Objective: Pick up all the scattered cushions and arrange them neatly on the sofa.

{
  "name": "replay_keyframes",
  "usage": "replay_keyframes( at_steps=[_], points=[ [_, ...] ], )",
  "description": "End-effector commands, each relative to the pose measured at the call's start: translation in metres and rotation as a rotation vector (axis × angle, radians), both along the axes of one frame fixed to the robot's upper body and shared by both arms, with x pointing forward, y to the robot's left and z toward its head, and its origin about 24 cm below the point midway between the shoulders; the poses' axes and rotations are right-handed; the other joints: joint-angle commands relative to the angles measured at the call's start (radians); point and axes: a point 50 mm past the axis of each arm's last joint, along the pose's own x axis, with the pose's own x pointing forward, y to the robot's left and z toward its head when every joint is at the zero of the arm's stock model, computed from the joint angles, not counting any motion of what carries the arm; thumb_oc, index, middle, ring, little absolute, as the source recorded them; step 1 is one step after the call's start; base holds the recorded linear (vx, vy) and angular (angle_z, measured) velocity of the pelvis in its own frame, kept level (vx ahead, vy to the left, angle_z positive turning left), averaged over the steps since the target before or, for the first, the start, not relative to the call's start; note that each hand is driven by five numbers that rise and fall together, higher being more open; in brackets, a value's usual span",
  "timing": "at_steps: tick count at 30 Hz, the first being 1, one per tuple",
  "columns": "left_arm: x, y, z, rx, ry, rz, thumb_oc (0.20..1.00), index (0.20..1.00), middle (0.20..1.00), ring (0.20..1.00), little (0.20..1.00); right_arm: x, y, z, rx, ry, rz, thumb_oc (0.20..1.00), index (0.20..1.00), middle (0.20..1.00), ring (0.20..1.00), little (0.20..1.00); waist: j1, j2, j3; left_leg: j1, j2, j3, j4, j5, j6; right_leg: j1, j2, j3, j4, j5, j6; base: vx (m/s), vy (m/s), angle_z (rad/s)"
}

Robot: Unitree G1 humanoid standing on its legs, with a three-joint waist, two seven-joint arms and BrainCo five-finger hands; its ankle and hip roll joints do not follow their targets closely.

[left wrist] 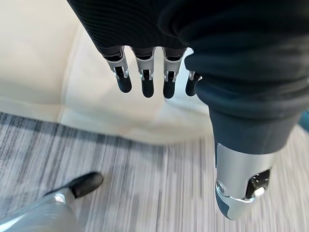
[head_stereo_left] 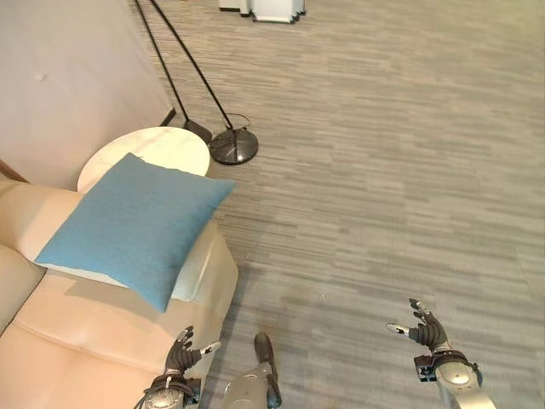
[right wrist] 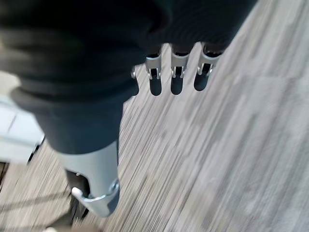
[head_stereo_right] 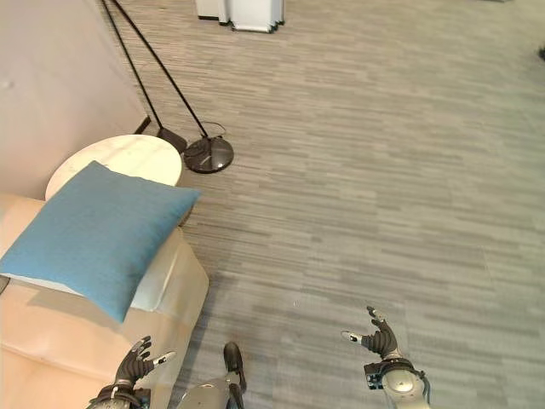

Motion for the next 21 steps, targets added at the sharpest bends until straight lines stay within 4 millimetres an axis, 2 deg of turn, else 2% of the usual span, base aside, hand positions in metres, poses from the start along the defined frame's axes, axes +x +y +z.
replay_keyframes(
  at_steps=[1, 2, 3, 4, 5, 6, 7, 9, 10, 11, 12, 13, 14, 16, 17, 18, 19, 20, 21],
  points=[
    [0.007, 0.015, 0.014, 0.039, -0.074, 0.010, 1.000, 1.000, 1.000, 1.000, 1.000, 0.017, 0.002, 0.020, -0.016, -0.112, 0.047, 1.000, 1.000, 1.000, 1.000, 1.000, 0.042, -0.003, 0.010, 0.005, 0.036, -0.067, 0.048, -0.056, -0.089, -0.126, -0.104, 0.028, 0.270, 0.143, 0.071, 0.40, 0.335, 0.58],
    [0.010, 0.017, 0.016, 0.052, -0.079, -0.001, 1.000, 1.000, 1.000, 1.000, 1.000, 0.025, 0.011, 0.023, -0.004, -0.139, 0.074, 1.000, 1.000, 1.000, 1.000, 1.000, 0.040, -0.008, 0.026, 0.038, -0.004, -0.098, 0.059, -0.106, -0.052, -0.192, -0.139, 0.066, 0.421, 0.239, 0.086, 0.25, 0.250, 0.46],
    [0.010, 0.017, 0.016, 0.053, -0.081, 0.000, 1.000, 1.000, 1.000, 1.000, 1.000, 0.026, 0.011, 0.023, -0.004, -0.141, 0.075, 1.000, 1.000, 1.000, 1.000, 1.000, 0.042, -0.002, 0.026, 0.029, 0.007, -0.087, 0.057, -0.088, -0.045, -0.200, -0.132, 0.059, 0.416, 0.253, 0.076, 0.25, 0.202, 0.78],
    [0.012, 0.017, 0.017, 0.055, -0.083, -0.008, 1.000, 1.000, 1.000, 1.000, 1.000, 0.027, 0.014, 0.025, 0.003, -0.150, 0.086, 1.000, 1.000, 1.000, 1.000, 1.000, 0.040, 0.006, 0.035, 0.051, -0.001, -0.111, 0.063, -0.105, -0.031, -0.248, -0.124, 0.092, 0.478, 0.256, 0.059, 0.14, 0.089, 0.97],
    [0.012, 0.016, 0.017, 0.051, -0.086, -0.006, 1.000, 1.000, 1.000, 1.000, 1.000, 0.028, 0.017, 0.025, 0.006, -0.150, 0.101, 1.000, 1.000, 1.000, 1.000, 1.000, 0.034, 0.016, 0.040, 0.080, -0.008, -0.138, 0.054, -0.119, -0.025, -0.293, -0.099, 0.128, 0.512, 0.232, 0.041, 0.42, 0.116, 1.12],
    [0.009, 0.013, 0.015, 0.035, -0.087, 0.007, 1.000, 1.000, 1.000, 1.000, 1.000, 0.030, 0.017, 0.025, 0.001, -0.148, 0.113, 1.000, 1.000, 1.000, 1.000, 1.000, 0.020, 0.034, 0.050, 0.128, -0.021, -0.194, 0.040, -0.131, -0.021, -0.366, -0.059, 0.154, 0.495, 0.186, 0.023, 0.33, 0.063, 0.71],
    [0.009, 0.013, 0.015, 0.035, -0.087, 0.008, 1.000, 1.000, 1.000, 1.000, 1.000, 0.030, 0.017, 0.025, 0.000, -0.148, 0.113, 1.000, 1.000, 1.000, 1.000, 1.000, 0.020, 0.036, 0.048, 0.125, -0.018, -0.195, 0.039, -0.129, -0.022, -0.366, -0.057, 0.152, 0.491, 0.190, 0.022, 0.35, 0.024, 0.82],
    [0.006, 0.010, 0.012, 0.011, -0.082, 0.023, 1.000, 1.000, 1.000, 1.000, 1.000, 0.033, 0.016, 0.028, -0.003, -0.153, 0.125, 1.000, 1.000, 1.000, 1.000, 1.000, 0.000, 0.047, 0.067, 0.185, -0.042, -0.267, 0.032, -0.158, -0.026, -0.437, -0.029, 0.169, 0.365, 0.153, 0.008, 0.32, -0.017, 0.91],
    [0.006, 0.010, 0.012, 0.011, -0.082, 0.023, 1.000, 1.000, 1.000, 1.000, 1.000, 0.033, 0.016, 0.028, -0.003, -0.154, 0.125, 1.000, 1.000, 1.000, 1.000, 1.000, -0.001, 0.048, 0.066, 0.183, -0.041, -0.268, 0.031, -0.156, -0.026, -0.437, -0.028, 0.167, 0.361, 0.157, 0.007, 0.47, -0.088, 0.77],
    [0.007, 0.008, 0.011, 0.005, -0.079, 0.022, 1.000, 1.000, 1.000, 1.000, 1.000, 0.033, 0.013, 0.027, -0.004, -0.147, 0.115, 1.000, 1.000, 1.000, 1.000, 1.000, -0.020, 0.042, 0.079, 0.232, -0.068, -0.335, 0.019, -0.178, -0.034, -0.482, 0.017, 0.228, 0.220, 0.184, 0.026, 0.26, -0.074, 0.64],
    [0.007, 0.008, 0.011, 0.005, -0.080, 0.022, 1.000, 1.000, 1.000, 1.000, 1.000, 0.033, 0.013, 0.027, -0.003, -0.147, 0.115, 1.000, 1.000, 1.000, 1.000, 1.000, -0.021, 0.043, 0.078, 0.230, -0.067, -0.336, 0.019, -0.176, -0.034, -0.481, 0.017, 0.227, 0.216, 0.188, 0.026, 0.40, -0.114, 0.97],
    [0.008, 0.008, 0.011, 0.004, -0.081, 0.020, 1.000, 1.000, 1.000, 1.000, 1.000, 0.032, 0.012, 0.027, -0.002, -0.143, 0.107, 1.000, 1.000, 1.000, 1.000, 1.000, -0.032, 0.037, 0.081, 0.245, -0.081, -0.371, 0.018, -0.185, -0.040, -0.493, 0.037, 0.262, 0.152, 0.209, 0.037, 0.43, -0.129, 1.14],
    [0.012, 0.007, 0.011, 0.007, -0.086, 0.015, 1.000, 1.000, 1.000, 1.000, 1.000, 0.029, 0.008, 0.025, 0.002, -0.133, 0.087, 1.000, 1.000, 1.000, 1.000, 1.000, -0.052, 0.025, 0.083, 0.271, -0.105, -0.441, 0.023, -0.209, -0.055, -0.530, 0.051, 0.329, 0.056, 0.256, 0.063, 0.58, -0.185, 1.45],
    [0.014, 0.007, 0.011, 0.011, -0.085, 0.009, 1.000, 1.000, 1.000, 1.000, 1.000, 0.026, 0.003, 0.023, 0.002, -0.122, 0.072, 1.000, 1.000, 1.000, 1.000, 1.000, -0.065, 0.022, 0.085, 0.294, -0.111, -0.506, 0.037, -0.231, -0.070, -0.534, 0.039, 0.327, 0.030, 0.278, 0.072, 0.41, -0.163, 1.42],
    [0.014, 0.007, 0.011, 0.011, -0.085, 0.009, 1.000, 1.000, 1.000, 1.000, 1.000, 0.026, 0.003, 0.023, 0.002, -0.122, 0.072, 1.000, 1.000, 1.000, 1.000, 1.000, -0.066, 0.022, 0.085, 0.295, -0.111, -0.507, 0.037, -0.231, -0.070, -0.533, 0.038, 0.326, 0.030, 0.278, 0.072, 0.25, -0.155, 1.60],
    [0.014, 0.006, 0.010, 0.014, -0.079, 0.002, 1.000, 1.000, 1.000, 1.000, 1.000, 0.021, 0.001, 0.020, 0.014, -0.114, 0.052, 1.000, 1.000, 1.000, 1.000, 1.000, -0.075, 0.017, 0.081, 0.307, -0.111, -0.540, 0.044, -0.243, -0.076, -0.521, 0.027, 0.334, 0.031, 0.284, 0.072, 0.36, -0.271, 1.60],
    [0.012, 0.007, 0.008, 0.016, -0.067, -0.003, 1.000, 1.000, 1.000, 1.000, 1.000, 0.016, -0.004, 0.018, 0.024, -0.107, 0.024, 1.000, 1.000, 1.000, 1.000, 1.000, -0.084, 0.013, 0.067, 0.324, -0.096, -0.564, 0.070, -0.259, -0.090, -0.490, 0.018, 0.323, 0.050, 0.289, 0.058, 0.35, -0.270, 1.55],
    [0.012, 0.007, 0.008, 0.017, -0.068, -0.003, 1.000, 1.000, 1.000, 1.000, 1.000, 0.016, -0.004, 0.017, 0.024, -0.107, 0.024, 1.000, 1.000, 1.000, 1.000, 1.000, -0.086, 0.011, 0.066, 0.321, -0.099, -0.566, 0.069, -0.255, -0.090, -0.492, 0.014, 0.322, 0.048, 0.292, 0.059, 0.43, -0.368, 1.42],
    [0.009, 0.009, 0.006, 0.015, -0.054, 0.015, 1.000, 1.000, 1.000, 1.000, 1.000, 0.015, -0.007, 0.017, 0.023, -0.104, 0.014, 1.000, 1.000, 1.000, 1.000, 1.000, -0.095, 0.013, 0.047, 0.320, -0.066, -0.546, 0.098, -0.259, -0.111, -0.469, 0.004, 0.296, 0.062, 0.276, 0.048, 0.28, -0.235, 1.43]
  ],
)
